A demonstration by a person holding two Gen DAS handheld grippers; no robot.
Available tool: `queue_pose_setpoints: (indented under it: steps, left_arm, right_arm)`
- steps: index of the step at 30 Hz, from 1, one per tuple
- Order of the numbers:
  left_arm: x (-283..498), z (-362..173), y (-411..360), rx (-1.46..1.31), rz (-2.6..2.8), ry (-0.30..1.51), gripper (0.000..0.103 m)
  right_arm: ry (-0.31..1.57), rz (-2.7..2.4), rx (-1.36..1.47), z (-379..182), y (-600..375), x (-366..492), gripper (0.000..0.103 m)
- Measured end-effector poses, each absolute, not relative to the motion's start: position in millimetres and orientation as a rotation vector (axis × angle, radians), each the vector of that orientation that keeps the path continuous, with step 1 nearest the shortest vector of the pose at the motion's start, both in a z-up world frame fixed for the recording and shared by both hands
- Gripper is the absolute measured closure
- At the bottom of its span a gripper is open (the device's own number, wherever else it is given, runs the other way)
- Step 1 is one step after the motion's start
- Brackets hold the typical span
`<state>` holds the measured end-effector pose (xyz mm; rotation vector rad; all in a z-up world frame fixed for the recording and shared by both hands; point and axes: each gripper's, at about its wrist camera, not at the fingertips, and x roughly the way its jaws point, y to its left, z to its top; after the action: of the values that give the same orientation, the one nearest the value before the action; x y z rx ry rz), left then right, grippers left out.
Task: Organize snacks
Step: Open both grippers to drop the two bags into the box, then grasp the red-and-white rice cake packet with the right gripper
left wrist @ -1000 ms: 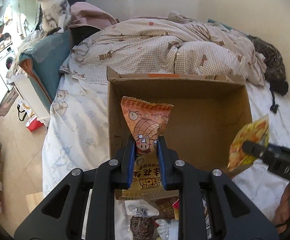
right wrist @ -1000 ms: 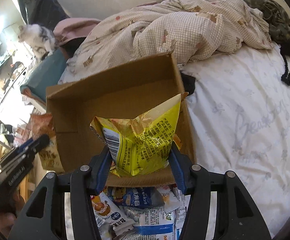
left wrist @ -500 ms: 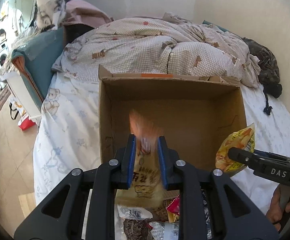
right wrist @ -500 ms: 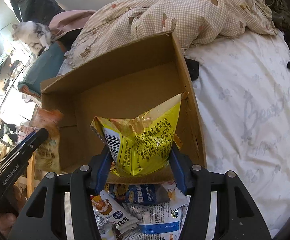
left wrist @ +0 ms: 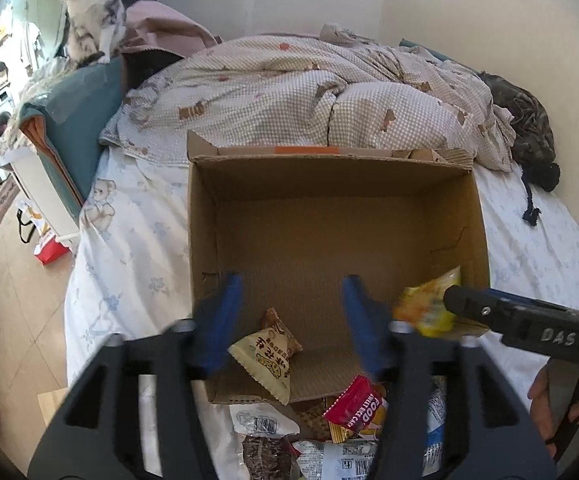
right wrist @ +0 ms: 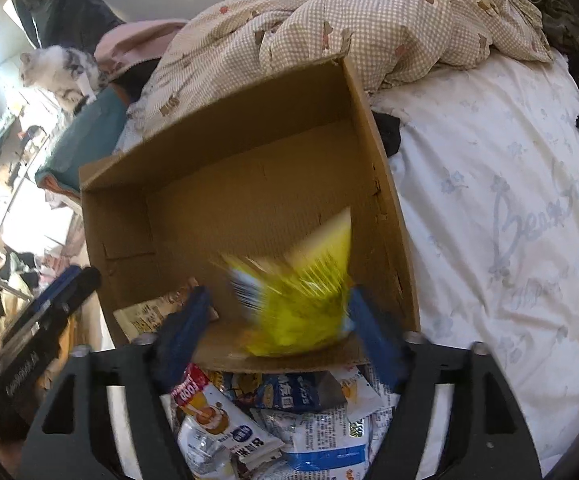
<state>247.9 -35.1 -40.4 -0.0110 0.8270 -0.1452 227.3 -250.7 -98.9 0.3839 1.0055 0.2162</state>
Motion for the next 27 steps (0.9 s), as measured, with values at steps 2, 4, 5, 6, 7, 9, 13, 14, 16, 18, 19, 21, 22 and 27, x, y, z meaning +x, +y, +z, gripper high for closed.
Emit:
queue_pose_setpoints:
  steps: [2,4,5,6,7,9,13,14,16,18,19,21,22,27]
  left_arm:
    - [245.2,-37.9,-36.0,-0.004,-0.151,0.818,0.02]
    - [243.5,-34.8,-35.7,-0.011,-0.154,0.805,0.012]
    - [242.0,-32.9,-35.2,-0.017,-0.158,0.795,0.012]
    - [241.4,-31.6,-35.0,-0.019,-0.159,0.791,0.012]
    - [241.4,-31.1,-35.1,-0.019,-0.158,0.79,0.012]
    - [241.2,-30.7,-33.6,-0.025,-0.158,0.793,0.012]
    - [240.3,-31.0,-28.0,-0.044,-0.152,0.799,0.012]
    - [239.3,-30.4,-26.0,-0.052,-0.156,0.795,0.012]
    - [236.7,-28.9,-21.3,-0.077,-0.158,0.79,0.012]
    - [233.8,-26.8,-16.3,-0.103,-0.153,0.784,0.012]
    - [233.4,-26.3,-15.0,-0.108,-0.148,0.783,0.012]
    - [230.5,-24.4,-11.2,-0.116,-0.133,0.779,0.012]
    - [228.9,-23.0,-9.8,-0.116,-0.126,0.776,0.012]
    - [217.1,-13.3,-6.7,-0.108,-0.15,0.753,0.012]
  right_arm:
    - [0.983,0.206,0.379,-96.0,-251.3,225.7,0.009]
    - [0.986,0.212,0.368,-95.3,-250.2,226.6,0.009]
    - [0.989,0.216,0.369,-95.5,-250.3,226.9,0.009]
    - [0.992,0.217,0.372,-95.5,-250.2,227.2,0.009]
    - [0.993,0.216,0.374,-95.4,-250.1,227.4,0.009]
    - [0.991,0.22,0.372,-94.5,-249.4,227.3,0.009]
    - [0.984,0.22,0.356,-92.7,-248.2,226.7,0.009]
    - [0.983,0.218,0.357,-92.4,-248.6,225.9,0.009]
    - [0.982,0.215,0.37,-92.0,-249.7,223.7,0.009]
    - [0.977,0.213,0.382,-90.6,-249.8,221.4,0.009]
    - [0.972,0.212,0.385,-88.9,-249.9,220.3,0.009]
    - [0.955,0.209,0.377,-84.3,-249.1,216.7,0.009]
    - [0.945,0.206,0.37,-81.8,-248.8,214.5,0.009]
    - [0.937,0.206,0.372,-76.1,-248.3,199.3,0.009]
